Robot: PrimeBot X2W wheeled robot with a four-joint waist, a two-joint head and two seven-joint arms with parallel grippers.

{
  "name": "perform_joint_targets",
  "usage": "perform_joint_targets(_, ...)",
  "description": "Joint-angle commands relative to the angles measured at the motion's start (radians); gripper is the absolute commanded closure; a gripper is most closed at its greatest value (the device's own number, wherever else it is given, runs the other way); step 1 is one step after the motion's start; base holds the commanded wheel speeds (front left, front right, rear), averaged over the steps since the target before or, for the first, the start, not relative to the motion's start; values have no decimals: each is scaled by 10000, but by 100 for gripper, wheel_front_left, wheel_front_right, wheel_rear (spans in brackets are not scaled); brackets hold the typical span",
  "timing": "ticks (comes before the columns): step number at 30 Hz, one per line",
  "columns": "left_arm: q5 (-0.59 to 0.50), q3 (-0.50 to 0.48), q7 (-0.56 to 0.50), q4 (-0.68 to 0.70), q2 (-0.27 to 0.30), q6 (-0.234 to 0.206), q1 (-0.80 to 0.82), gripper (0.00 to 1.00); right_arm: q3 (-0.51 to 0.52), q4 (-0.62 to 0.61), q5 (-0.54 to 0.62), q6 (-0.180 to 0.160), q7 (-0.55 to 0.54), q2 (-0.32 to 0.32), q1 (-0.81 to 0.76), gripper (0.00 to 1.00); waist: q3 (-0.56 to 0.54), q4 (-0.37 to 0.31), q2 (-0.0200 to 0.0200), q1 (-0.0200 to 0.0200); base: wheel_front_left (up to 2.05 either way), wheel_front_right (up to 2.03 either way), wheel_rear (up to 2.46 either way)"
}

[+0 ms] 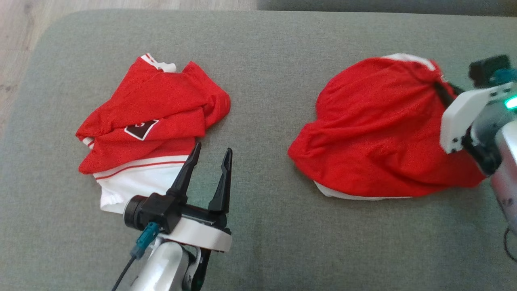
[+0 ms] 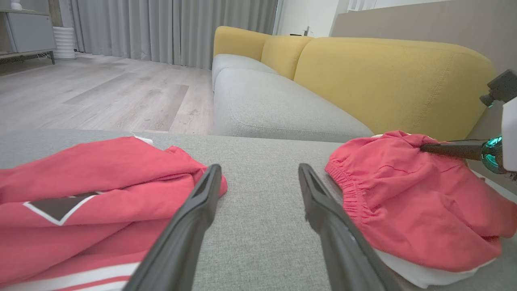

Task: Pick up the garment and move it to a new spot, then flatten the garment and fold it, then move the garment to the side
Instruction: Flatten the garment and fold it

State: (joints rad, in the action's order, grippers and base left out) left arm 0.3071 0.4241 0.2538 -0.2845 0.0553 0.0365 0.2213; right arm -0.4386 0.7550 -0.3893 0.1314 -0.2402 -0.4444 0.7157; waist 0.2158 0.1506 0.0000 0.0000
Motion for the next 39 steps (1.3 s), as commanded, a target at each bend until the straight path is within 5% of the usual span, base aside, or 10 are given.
perform_joint_targets(1,-49,-263,80,291,-9,8,323,0,-5,-125,-42,-7,133,-199,230,100,27,-18,0,0,0,0,0)
perform_joint_targets(15,-49,-113,80,277,-40,90,717,0,-11,1395,1799,-7,2227,-676,2292,100,641,513,0,0,0,0,0)
perform_joint_targets(16,-40,-95,80,280,-41,83,739,0,-45,1533,1931,-7,2431,-703,2456,22,683,571,0,0,0,0,0)
perform_joint_targets(17,-26,-85,80,287,-43,72,758,0,16,1770,2029,-7,2537,-708,2622,0,722,618,0,0,0,0,0)
perform_joint_targets(30,22,-378,80,415,-49,-74,720,0,1191,3139,2526,-7,4657,0,3212,0,410,121,0,0,0,0,0)
perform_joint_targets(35,-56,-707,80,577,-49,-47,534,0,2037,2255,2072,-7,4993,599,2304,0,-67,-532,0,0,0,0,0)
perform_joint_targets(39,-97,-906,80,650,-49,-3,317,0,2645,375,1635,-7,5014,1231,789,0,-524,-1044,0,0,0,0,0)
